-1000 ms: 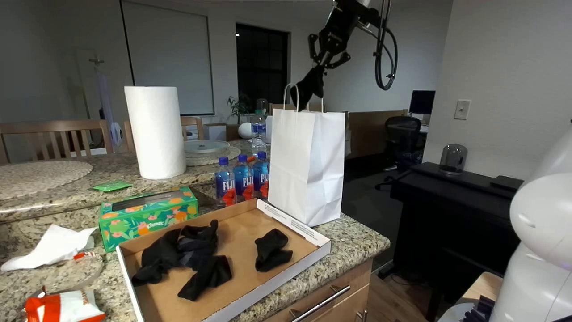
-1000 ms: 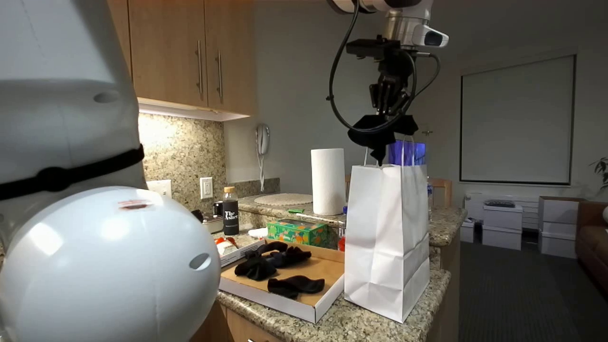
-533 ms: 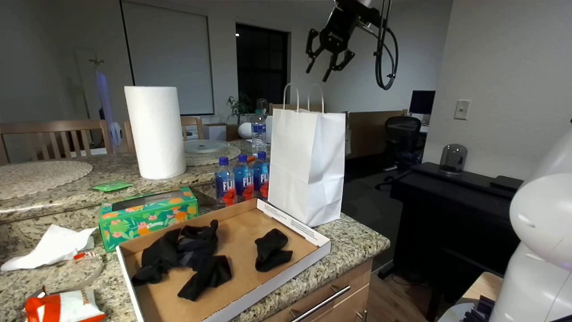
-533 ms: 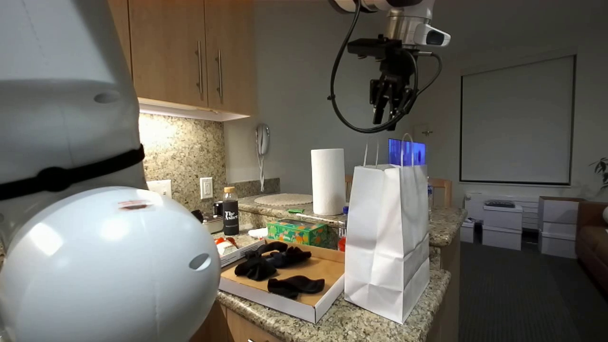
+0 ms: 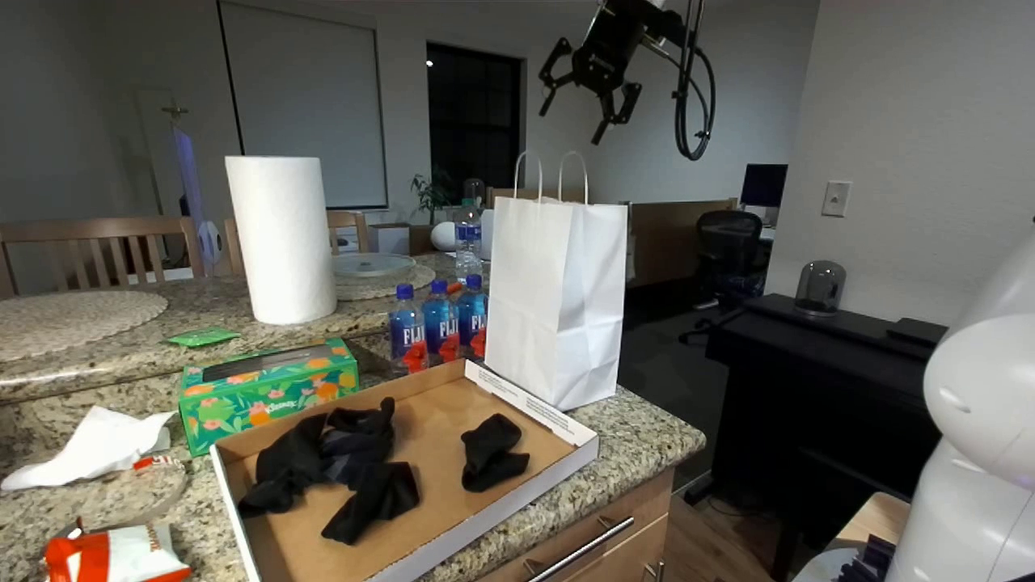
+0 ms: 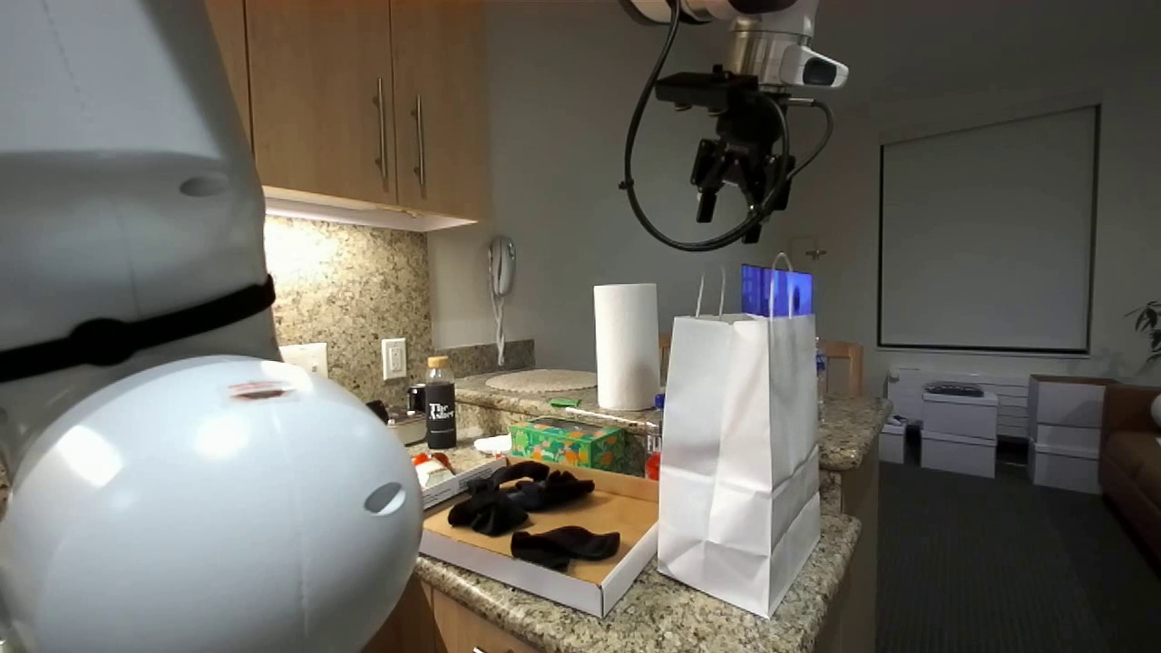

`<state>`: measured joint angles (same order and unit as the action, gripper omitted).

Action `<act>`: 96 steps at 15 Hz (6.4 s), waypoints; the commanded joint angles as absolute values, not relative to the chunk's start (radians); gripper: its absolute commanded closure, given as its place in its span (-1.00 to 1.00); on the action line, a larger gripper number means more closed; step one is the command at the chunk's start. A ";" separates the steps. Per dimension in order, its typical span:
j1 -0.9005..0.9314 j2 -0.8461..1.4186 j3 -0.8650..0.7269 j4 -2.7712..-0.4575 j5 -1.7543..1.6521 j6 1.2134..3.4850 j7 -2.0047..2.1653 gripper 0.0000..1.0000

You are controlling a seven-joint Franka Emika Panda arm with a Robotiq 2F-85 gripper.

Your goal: Place the black socks inside the white bag

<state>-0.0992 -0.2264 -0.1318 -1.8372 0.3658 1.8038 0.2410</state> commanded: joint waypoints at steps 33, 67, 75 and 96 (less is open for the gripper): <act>0.263 0.055 0.266 -2.225 0.167 2.374 0.095 -1.00; 0.369 0.239 0.243 -2.214 -0.068 2.403 0.217 0.85; 0.344 0.117 0.268 -2.172 -0.032 2.210 0.129 0.85; 0.217 -0.136 0.193 -1.851 -0.025 1.748 0.079 0.85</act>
